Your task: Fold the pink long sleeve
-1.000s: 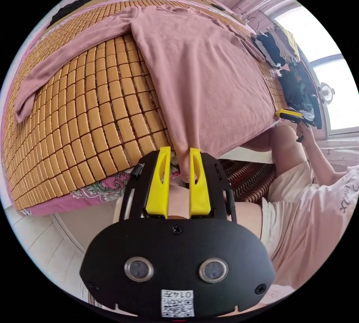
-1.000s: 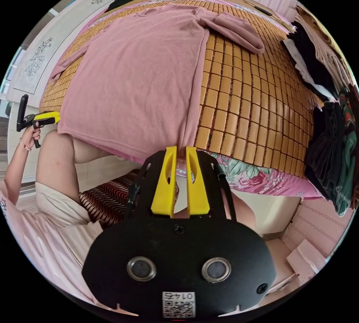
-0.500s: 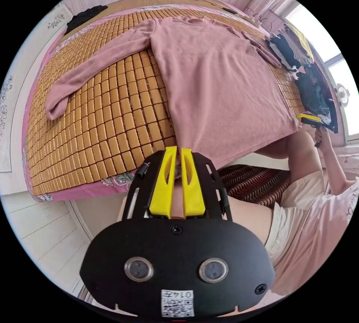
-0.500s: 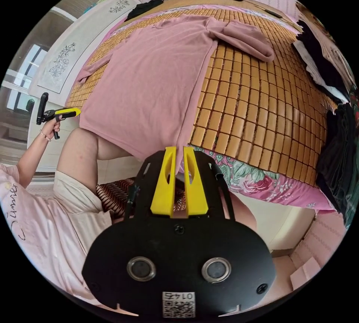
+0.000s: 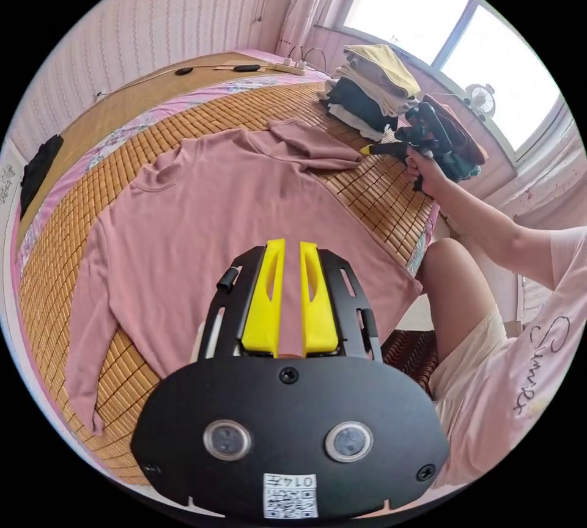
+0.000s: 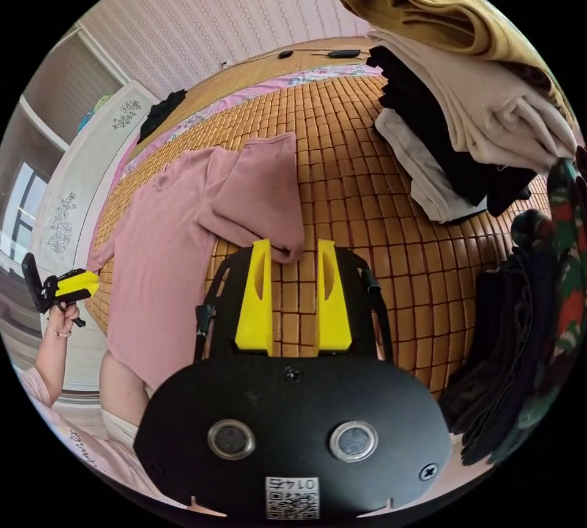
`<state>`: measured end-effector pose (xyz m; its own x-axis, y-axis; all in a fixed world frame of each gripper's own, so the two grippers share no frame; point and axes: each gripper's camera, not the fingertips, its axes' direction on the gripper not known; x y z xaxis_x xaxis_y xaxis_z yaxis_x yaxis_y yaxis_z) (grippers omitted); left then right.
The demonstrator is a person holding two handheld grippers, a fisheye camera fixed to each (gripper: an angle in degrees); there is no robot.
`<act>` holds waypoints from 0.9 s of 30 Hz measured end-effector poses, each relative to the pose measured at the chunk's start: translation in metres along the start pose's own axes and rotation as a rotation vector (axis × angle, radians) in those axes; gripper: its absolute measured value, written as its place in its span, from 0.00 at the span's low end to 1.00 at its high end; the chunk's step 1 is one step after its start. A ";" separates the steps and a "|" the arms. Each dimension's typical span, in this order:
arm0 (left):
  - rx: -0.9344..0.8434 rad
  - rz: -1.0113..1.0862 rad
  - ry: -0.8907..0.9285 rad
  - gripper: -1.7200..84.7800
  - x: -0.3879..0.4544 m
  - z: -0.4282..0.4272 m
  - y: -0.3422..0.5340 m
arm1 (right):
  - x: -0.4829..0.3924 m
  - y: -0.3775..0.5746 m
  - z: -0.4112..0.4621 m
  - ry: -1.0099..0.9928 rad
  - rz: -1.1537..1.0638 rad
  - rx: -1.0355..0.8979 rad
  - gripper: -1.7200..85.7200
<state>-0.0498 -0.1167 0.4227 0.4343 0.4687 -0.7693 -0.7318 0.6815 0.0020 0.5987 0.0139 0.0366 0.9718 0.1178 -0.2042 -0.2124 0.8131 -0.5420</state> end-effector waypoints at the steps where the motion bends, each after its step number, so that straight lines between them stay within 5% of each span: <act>1: 0.006 0.010 0.013 0.08 0.004 0.006 -0.011 | 0.008 -0.004 0.005 -0.019 0.019 0.004 0.13; 6: 0.072 0.072 0.068 0.08 0.039 0.042 -0.085 | 0.013 0.015 0.000 -0.285 -0.047 0.014 0.04; 10: 0.108 0.154 -0.015 0.08 0.072 0.069 -0.118 | -0.058 0.075 -0.017 -0.318 -0.382 -0.029 0.03; 20: -0.353 0.108 -0.078 0.09 0.121 0.261 -0.181 | 0.045 0.094 -0.049 -0.244 -0.201 0.147 0.05; 23: -0.247 0.118 -0.061 0.06 0.130 0.250 -0.190 | 0.069 0.092 -0.056 -0.200 -0.154 0.174 0.06; 27: 0.171 0.528 0.119 0.06 0.191 0.187 -0.169 | 0.097 0.096 -0.071 -0.105 -0.042 0.220 0.09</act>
<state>0.2550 -0.0375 0.3952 -0.0377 0.7106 -0.7025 -0.7339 0.4575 0.5021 0.6650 0.0625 -0.0929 0.9871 0.1302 -0.0932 -0.1551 0.9218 -0.3552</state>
